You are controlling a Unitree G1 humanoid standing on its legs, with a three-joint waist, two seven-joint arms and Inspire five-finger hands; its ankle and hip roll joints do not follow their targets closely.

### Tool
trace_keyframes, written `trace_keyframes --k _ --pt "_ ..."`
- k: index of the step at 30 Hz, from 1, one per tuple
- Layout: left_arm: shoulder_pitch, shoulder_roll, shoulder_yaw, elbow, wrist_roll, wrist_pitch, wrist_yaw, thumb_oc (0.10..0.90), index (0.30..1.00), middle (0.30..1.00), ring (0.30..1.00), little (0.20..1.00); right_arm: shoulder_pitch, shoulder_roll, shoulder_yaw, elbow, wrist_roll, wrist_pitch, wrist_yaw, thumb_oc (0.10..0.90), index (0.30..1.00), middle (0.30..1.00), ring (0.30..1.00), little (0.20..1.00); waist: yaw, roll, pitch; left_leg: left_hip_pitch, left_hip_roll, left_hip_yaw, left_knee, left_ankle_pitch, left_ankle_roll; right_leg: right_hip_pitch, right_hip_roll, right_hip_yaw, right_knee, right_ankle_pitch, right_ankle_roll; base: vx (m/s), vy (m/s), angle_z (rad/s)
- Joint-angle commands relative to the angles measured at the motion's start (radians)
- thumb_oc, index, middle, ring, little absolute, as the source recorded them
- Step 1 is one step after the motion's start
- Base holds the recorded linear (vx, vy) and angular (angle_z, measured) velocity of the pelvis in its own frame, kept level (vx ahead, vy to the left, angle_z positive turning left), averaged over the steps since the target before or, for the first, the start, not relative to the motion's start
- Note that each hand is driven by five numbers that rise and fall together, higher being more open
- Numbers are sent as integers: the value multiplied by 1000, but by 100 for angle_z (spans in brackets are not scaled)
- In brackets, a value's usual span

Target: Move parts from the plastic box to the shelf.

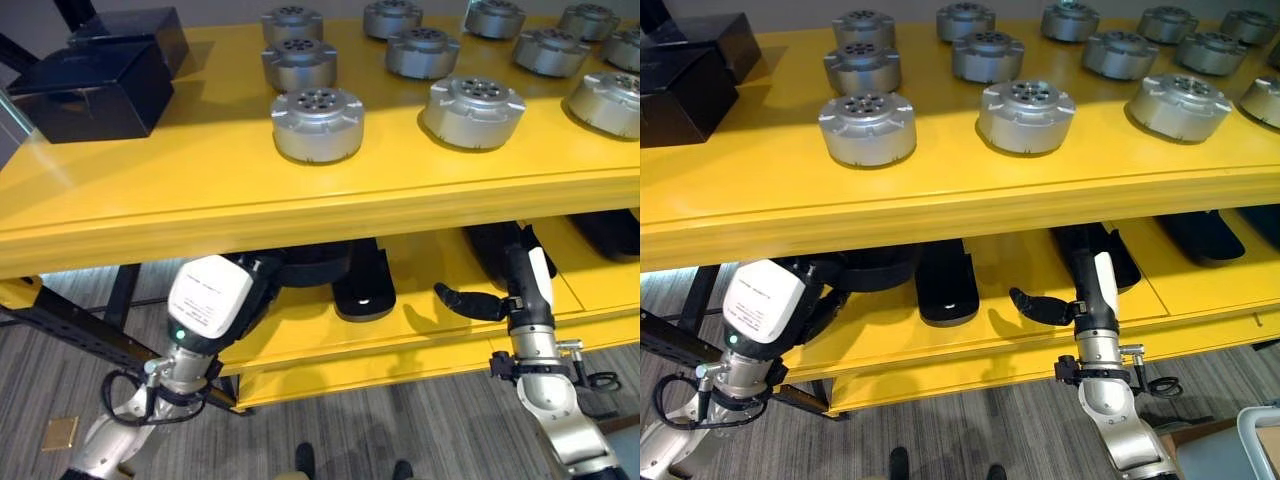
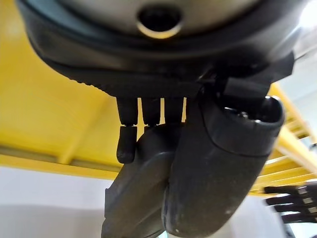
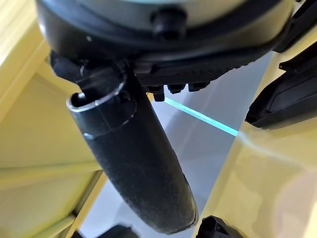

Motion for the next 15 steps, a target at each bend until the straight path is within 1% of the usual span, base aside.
trace_keyframes --k 1,6,11,15 --pt "-39 -16 169 81 1 65 186 400 300 300 300 300 -87 -46 -65 -54 -13 -108 -37 900 1000 1000 1000 1000 8 -16 -68 54 107 56 23 -90 -51 -28 -9 9 102 -101 -7 0 0 0" --pt "-7 -32 194 216 14 52 239 400 300 300 300 300 -78 -45 -75 -42 -20 -127 -40 900 1000 1000 1000 1000 5 -12 -65 55 110 58 26 -86 -50 -33 -9 15 107 -99 -10 3 -1 -1" --pt "-14 -57 168 302 4 61 236 400 300 300 300 300 -74 -44 -83 -39 -22 -130 -43 900 1000 1000 1000 1000 -4 -9 -66 55 106 65 30 -91 -47 -41 -14 25 112 -99 -6 5 7 0" --pt "-21 -71 151 339 17 47 239 400 300 300 300 300 -73 -45 -86 -36 -21 -131 -43 900 1000 1000 1000 1000 -8 -9 -66 54 103 66 33 -94 -44 -46 -15 31 119 -100 -4 15 18 -3"
